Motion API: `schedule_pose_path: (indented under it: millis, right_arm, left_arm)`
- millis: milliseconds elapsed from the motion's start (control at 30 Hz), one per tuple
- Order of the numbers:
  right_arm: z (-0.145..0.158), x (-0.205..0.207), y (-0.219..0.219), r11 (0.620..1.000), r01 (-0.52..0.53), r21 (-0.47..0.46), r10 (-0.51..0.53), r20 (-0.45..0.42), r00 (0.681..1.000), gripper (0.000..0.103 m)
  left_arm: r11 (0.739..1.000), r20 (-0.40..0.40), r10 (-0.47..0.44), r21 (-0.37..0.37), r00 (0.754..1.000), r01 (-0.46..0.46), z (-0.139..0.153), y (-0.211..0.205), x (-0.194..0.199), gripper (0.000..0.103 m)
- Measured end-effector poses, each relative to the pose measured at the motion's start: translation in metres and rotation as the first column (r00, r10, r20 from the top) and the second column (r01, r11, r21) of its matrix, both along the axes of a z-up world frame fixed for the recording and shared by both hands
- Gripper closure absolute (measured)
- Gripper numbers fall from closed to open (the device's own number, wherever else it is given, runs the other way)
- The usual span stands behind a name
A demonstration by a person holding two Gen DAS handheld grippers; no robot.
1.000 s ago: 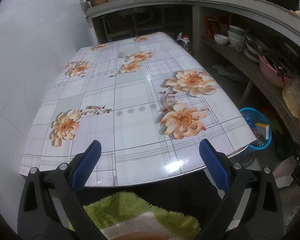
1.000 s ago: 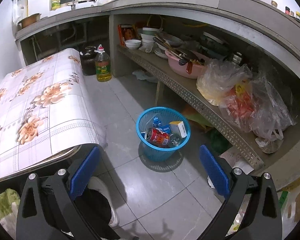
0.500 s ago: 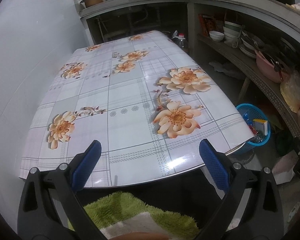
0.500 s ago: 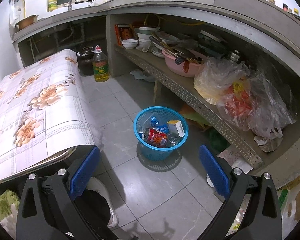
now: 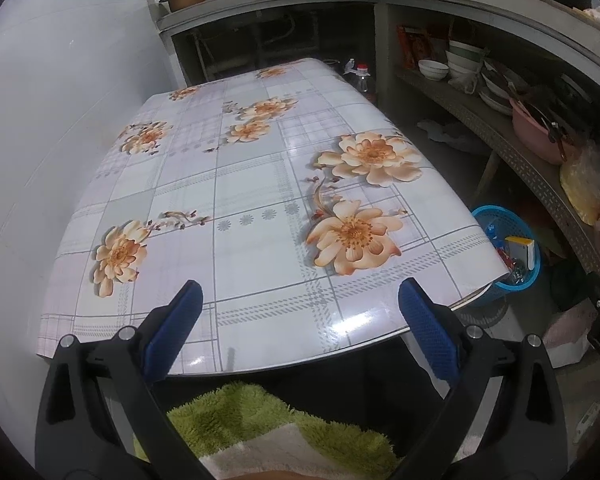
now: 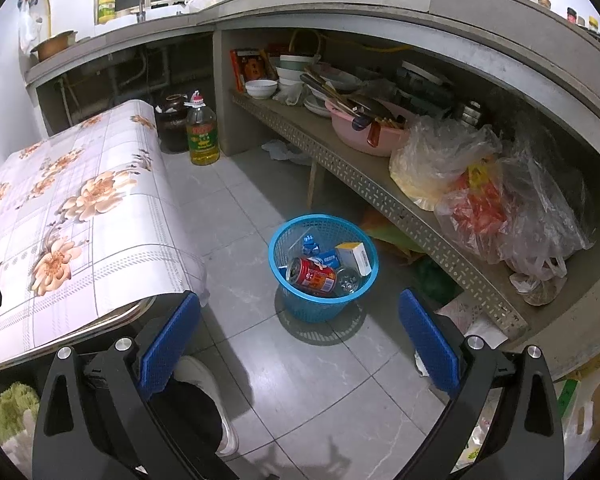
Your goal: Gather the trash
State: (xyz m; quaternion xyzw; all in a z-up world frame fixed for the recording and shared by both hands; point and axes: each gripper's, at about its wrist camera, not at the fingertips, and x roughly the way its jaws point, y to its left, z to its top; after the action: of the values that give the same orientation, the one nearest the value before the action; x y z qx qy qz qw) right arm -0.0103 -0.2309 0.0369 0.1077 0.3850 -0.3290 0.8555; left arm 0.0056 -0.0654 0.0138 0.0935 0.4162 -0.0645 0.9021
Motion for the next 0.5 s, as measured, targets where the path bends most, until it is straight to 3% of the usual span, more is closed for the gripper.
schedule_pose_path:
  millis: [500]
  right_arm:
    - [-0.0003, 0.0, 0.0024, 1.0, 0.001, -0.001, -0.001, -0.001, 1.0, 0.007]
  left_arm:
    - [1.0, -0.009, 0.002, 0.0, 1.0, -0.002, -0.0018, 0.002, -0.0014, 0.009]
